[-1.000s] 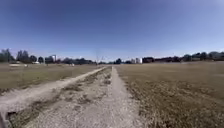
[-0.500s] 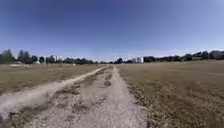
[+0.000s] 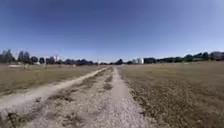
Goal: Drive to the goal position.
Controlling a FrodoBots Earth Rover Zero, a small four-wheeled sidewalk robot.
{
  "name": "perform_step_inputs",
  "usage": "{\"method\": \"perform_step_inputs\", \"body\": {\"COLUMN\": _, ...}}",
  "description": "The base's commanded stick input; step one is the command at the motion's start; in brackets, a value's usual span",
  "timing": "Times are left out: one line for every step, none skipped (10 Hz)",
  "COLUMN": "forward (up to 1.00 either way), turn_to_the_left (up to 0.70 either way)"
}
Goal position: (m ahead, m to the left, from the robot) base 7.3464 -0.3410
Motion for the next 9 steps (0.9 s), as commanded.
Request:
{"method": "perform_step_inputs", "body": {"forward": 0.70, "turn_to_the_left": 0.00}}
{"method": "perform_step_inputs", "body": {"forward": 0.70, "turn_to_the_left": 0.00}}
{"method": "perform_step_inputs", "body": {"forward": 0.70, "turn_to_the_left": 0.00}}
{"method": "perform_step_inputs", "body": {"forward": 0.70, "turn_to_the_left": 0.00}}
{"method": "perform_step_inputs", "body": {"forward": 0.70, "turn_to_the_left": 0.00}}
{"method": "perform_step_inputs", "body": {"forward": 0.70, "turn_to_the_left": 0.00}}
{"method": "perform_step_inputs", "body": {"forward": 0.70, "turn_to_the_left": 0.00}}
{"method": "perform_step_inputs", "body": {"forward": 0.70, "turn_to_the_left": 0.00}}
{"method": "perform_step_inputs", "body": {"forward": 0.70, "turn_to_the_left": 0.00}}
